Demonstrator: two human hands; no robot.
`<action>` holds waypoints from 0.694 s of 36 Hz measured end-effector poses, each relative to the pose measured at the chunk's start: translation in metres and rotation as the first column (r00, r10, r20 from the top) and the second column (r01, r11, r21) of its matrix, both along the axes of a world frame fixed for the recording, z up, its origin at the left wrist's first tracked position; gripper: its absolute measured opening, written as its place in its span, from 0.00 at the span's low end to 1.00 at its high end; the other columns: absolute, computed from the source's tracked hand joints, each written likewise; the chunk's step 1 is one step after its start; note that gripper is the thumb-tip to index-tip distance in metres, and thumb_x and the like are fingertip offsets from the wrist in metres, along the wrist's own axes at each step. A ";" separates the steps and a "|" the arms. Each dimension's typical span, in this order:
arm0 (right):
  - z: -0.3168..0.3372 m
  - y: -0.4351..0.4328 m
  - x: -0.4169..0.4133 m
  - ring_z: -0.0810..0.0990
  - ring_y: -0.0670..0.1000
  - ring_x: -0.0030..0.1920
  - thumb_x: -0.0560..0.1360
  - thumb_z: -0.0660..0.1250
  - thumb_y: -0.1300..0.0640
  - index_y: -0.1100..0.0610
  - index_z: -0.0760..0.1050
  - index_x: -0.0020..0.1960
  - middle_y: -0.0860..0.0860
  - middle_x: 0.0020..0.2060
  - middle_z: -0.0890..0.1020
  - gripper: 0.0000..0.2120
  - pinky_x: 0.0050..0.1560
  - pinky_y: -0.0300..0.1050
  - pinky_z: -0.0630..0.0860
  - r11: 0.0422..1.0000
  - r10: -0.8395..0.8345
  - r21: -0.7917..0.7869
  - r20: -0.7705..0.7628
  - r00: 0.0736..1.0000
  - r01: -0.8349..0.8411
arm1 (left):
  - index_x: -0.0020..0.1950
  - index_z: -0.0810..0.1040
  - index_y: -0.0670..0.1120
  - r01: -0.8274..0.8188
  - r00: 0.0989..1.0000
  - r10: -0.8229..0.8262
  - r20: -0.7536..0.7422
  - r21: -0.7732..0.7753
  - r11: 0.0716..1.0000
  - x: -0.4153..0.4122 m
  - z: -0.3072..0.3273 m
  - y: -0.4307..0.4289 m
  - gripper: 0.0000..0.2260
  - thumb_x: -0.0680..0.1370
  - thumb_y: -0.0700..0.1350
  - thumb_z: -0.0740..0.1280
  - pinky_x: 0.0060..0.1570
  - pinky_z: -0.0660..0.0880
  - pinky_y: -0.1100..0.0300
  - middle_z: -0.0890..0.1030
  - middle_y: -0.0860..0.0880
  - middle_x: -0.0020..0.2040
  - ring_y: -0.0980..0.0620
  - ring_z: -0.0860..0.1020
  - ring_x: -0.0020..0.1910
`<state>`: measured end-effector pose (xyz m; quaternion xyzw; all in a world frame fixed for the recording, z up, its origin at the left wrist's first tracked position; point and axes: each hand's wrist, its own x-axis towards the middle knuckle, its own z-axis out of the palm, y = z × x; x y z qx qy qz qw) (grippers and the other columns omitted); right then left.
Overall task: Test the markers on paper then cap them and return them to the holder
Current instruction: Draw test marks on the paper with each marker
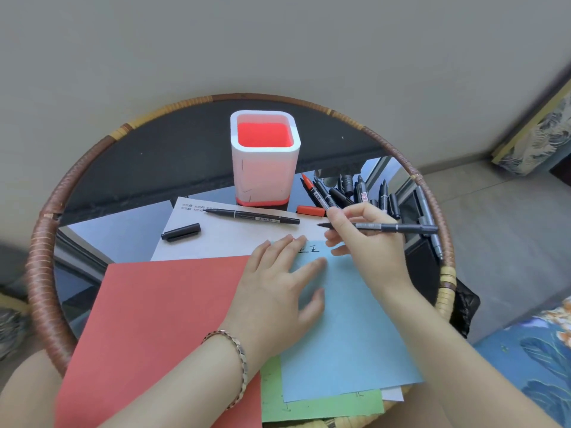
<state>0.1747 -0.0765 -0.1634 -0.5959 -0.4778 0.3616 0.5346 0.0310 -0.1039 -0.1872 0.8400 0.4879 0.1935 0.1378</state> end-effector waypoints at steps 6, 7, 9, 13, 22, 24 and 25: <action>-0.021 0.005 0.000 0.73 0.44 0.18 0.70 0.70 0.55 0.56 0.66 0.25 0.51 0.17 0.76 0.19 0.24 0.31 0.69 0.974 -0.225 0.010 0.070 0.972 0.225 | 0.55 0.80 0.50 -0.006 1.000 0.005 0.017 0.010 1.000 0.000 -0.002 0.001 0.16 0.69 0.50 0.65 0.64 0.62 0.44 0.77 0.42 0.61 0.43 0.73 0.62; -0.024 0.006 -0.001 0.72 0.43 0.17 0.71 0.69 0.57 0.56 0.65 0.24 0.52 0.16 0.75 0.19 0.24 0.31 0.68 0.968 -0.249 0.028 0.098 0.963 0.248 | 0.55 0.80 0.50 -0.005 1.000 0.005 0.017 0.011 1.000 0.000 -0.002 0.001 0.16 0.69 0.51 0.65 0.64 0.62 0.44 0.77 0.42 0.61 0.43 0.74 0.62; -0.027 0.007 -0.002 0.70 0.41 0.17 0.70 0.66 0.61 0.58 0.63 0.24 0.54 0.16 0.73 0.18 0.24 0.31 0.66 0.958 -0.285 0.055 0.140 0.948 0.280 | 0.55 0.80 0.50 -0.004 1.000 0.004 0.011 0.012 1.000 0.000 -0.003 0.001 0.16 0.69 0.51 0.64 0.64 0.61 0.45 0.77 0.42 0.61 0.44 0.74 0.62; -0.028 0.008 0.000 0.68 0.42 0.17 0.67 0.63 0.65 0.61 0.62 0.25 0.52 0.14 0.70 0.15 0.25 0.33 0.66 0.951 -0.309 0.057 0.147 0.940 0.304 | 0.55 0.80 0.51 -0.005 1.000 0.005 -0.001 0.008 1.000 0.000 -0.002 0.001 0.16 0.70 0.52 0.61 0.64 0.62 0.45 0.77 0.43 0.61 0.45 0.74 0.62; -0.026 0.008 0.001 0.69 0.43 0.17 0.67 0.63 0.64 0.60 0.63 0.25 0.51 0.15 0.71 0.15 0.29 0.39 0.67 0.954 -0.301 0.060 0.176 0.937 0.295 | 0.55 0.80 0.51 -0.003 1.000 0.003 -0.012 -0.009 1.000 0.000 0.000 0.001 0.17 0.70 0.52 0.60 0.65 0.60 0.46 0.77 0.43 0.62 0.45 0.73 0.62; -0.026 0.008 0.001 0.69 0.42 0.17 0.67 0.64 0.64 0.59 0.63 0.24 0.51 0.14 0.71 0.15 0.29 0.39 0.68 0.958 -0.287 0.060 0.173 0.942 0.281 | 0.55 0.80 0.51 -0.002 1.000 0.002 -0.017 -0.012 1.000 0.000 0.000 0.001 0.17 0.70 0.52 0.61 0.65 0.60 0.46 0.76 0.43 0.62 0.45 0.73 0.63; -0.026 0.008 0.001 0.69 0.42 0.17 0.68 0.64 0.63 0.59 0.64 0.24 0.50 0.15 0.71 0.15 0.30 0.40 0.68 0.959 -0.282 0.061 0.173 0.944 0.276 | 0.55 0.80 0.51 -0.002 1.000 0.002 -0.019 -0.013 1.000 0.000 -0.001 0.001 0.16 0.70 0.52 0.63 0.65 0.60 0.46 0.76 0.43 0.62 0.45 0.73 0.63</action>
